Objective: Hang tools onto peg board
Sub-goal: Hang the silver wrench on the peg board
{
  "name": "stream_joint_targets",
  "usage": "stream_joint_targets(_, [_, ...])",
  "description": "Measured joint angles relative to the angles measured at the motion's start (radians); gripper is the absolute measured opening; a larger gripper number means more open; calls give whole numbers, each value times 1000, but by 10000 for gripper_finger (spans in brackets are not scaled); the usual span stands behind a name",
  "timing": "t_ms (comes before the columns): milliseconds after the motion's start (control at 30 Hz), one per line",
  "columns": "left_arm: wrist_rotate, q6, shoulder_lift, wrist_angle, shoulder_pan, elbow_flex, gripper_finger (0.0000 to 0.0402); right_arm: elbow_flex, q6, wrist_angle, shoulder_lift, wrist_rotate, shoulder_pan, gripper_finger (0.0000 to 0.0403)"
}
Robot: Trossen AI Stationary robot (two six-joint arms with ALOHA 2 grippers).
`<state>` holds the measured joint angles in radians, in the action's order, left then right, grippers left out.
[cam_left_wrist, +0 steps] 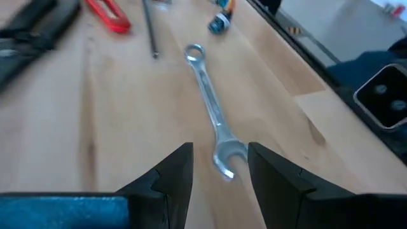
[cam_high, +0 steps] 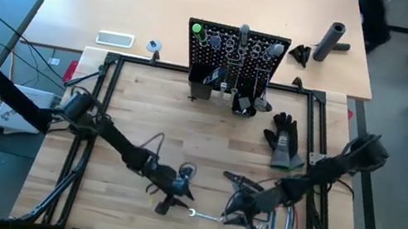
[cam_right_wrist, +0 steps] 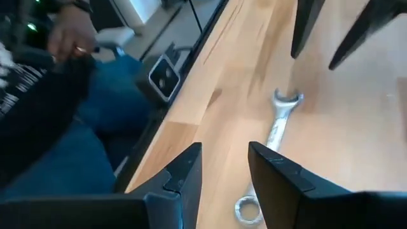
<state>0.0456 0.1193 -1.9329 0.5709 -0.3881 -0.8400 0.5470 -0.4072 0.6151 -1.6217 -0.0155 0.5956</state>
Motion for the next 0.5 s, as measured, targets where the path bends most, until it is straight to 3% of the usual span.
stream_joint_targets(100, [-9, -35, -60, -32, -10, -61, 145, 49, 15, -30, -75, -50, 47, 124])
stream_joint_targets(233, [-9, -53, -106, -73, -10, -109, 145, 148, 49, -218, -156, -96, 77, 124])
stream_joint_targets(500, [-82, -123, -106, -134, 20, -113, 145, 279, 120, -526, -192, -216, 69, 101])
